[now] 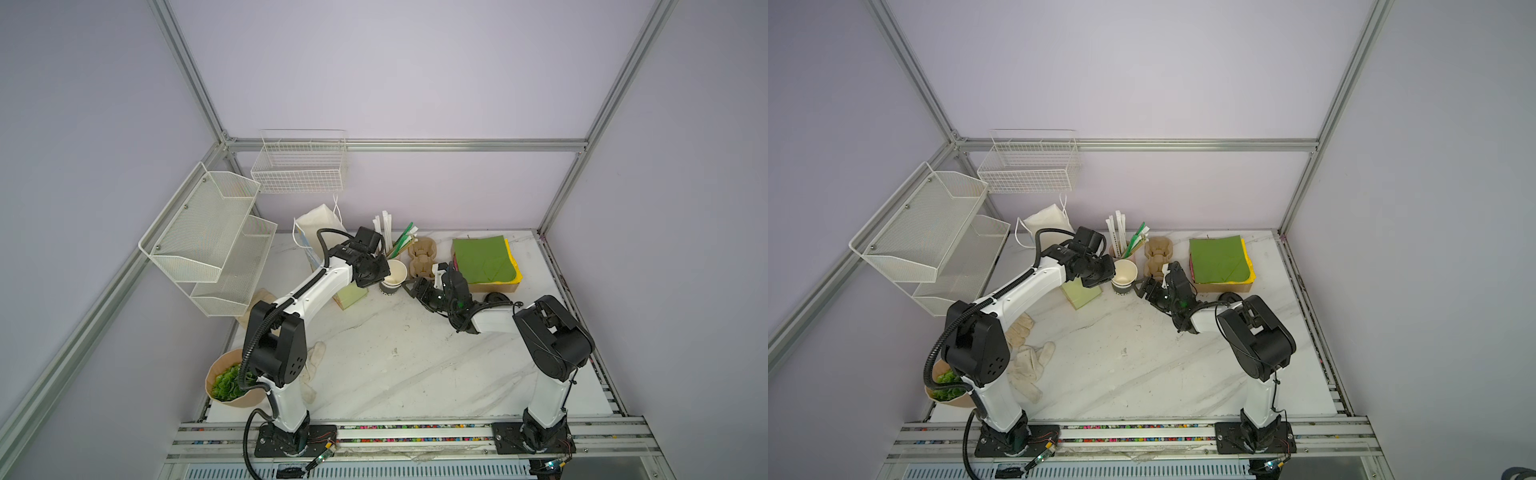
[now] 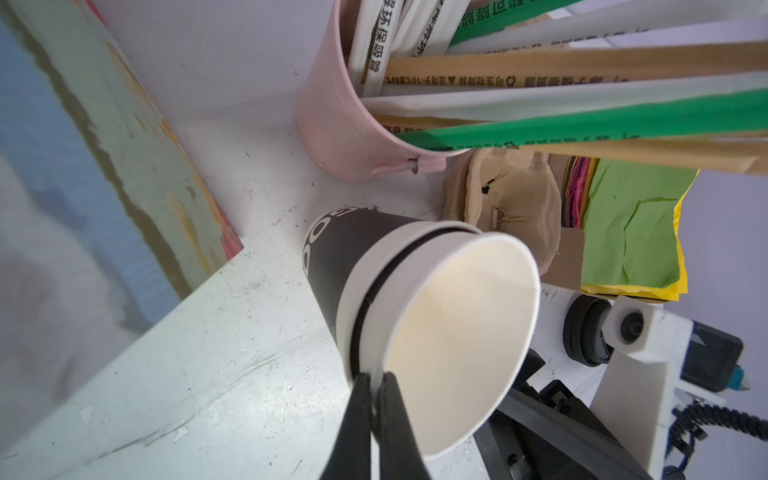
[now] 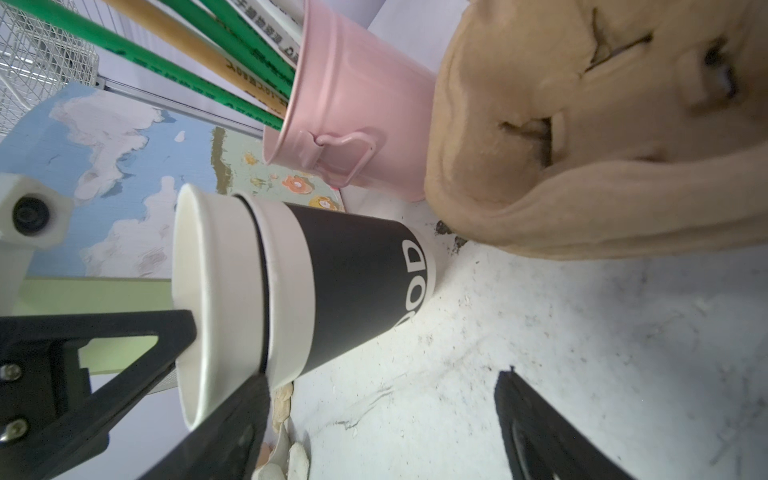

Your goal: Pack the takeout coffee

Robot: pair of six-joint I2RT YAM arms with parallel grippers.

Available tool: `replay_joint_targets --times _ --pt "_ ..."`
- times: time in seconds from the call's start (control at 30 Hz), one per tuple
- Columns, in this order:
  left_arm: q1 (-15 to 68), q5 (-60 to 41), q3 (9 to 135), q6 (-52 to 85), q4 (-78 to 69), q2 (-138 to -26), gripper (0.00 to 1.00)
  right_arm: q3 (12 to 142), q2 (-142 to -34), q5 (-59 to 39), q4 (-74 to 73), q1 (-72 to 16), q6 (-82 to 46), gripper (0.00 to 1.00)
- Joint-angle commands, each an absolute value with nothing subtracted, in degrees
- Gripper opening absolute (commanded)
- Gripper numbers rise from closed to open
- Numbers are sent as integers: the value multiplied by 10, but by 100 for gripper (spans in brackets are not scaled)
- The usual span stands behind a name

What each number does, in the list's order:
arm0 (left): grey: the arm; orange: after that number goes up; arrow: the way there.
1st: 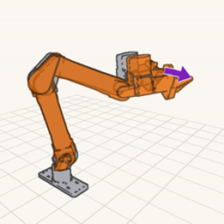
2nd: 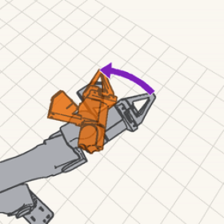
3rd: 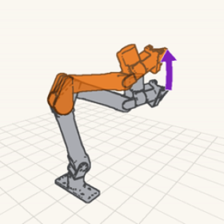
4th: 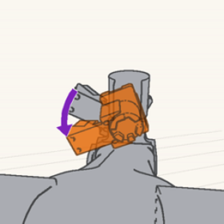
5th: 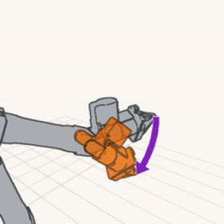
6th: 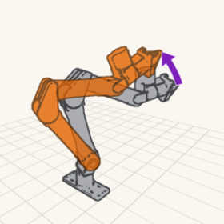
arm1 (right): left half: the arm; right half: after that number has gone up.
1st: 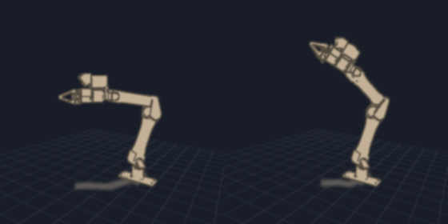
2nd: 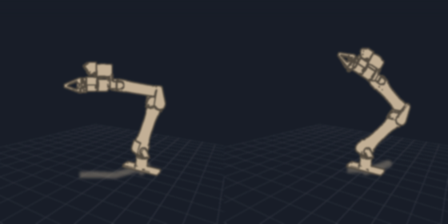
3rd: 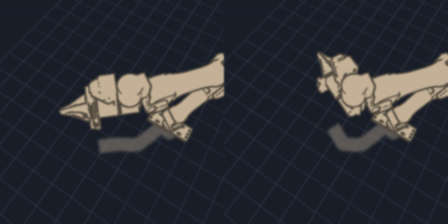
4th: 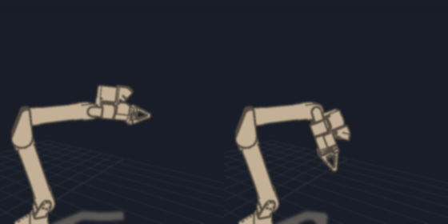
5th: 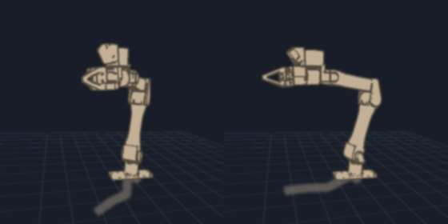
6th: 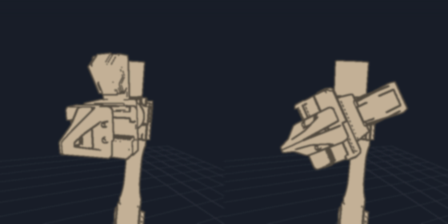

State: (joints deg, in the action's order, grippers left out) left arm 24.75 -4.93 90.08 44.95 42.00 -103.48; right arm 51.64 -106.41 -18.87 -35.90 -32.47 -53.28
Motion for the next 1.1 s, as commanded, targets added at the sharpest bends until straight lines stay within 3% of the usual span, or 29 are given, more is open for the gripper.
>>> replay_joint_targets --times 0.0,0.27,1.07 --pt "245 -89 882 465 391 -996 0 530 -1064 -171 -317 -329 -522 87" --pt "237 -93 881 469 388 -991 0 537 -1055 -169 -303 -330 -512 87" --pt "232 -48 1039 429 480 -971 0 552 -1049 -175 -286 -330 -498 87"
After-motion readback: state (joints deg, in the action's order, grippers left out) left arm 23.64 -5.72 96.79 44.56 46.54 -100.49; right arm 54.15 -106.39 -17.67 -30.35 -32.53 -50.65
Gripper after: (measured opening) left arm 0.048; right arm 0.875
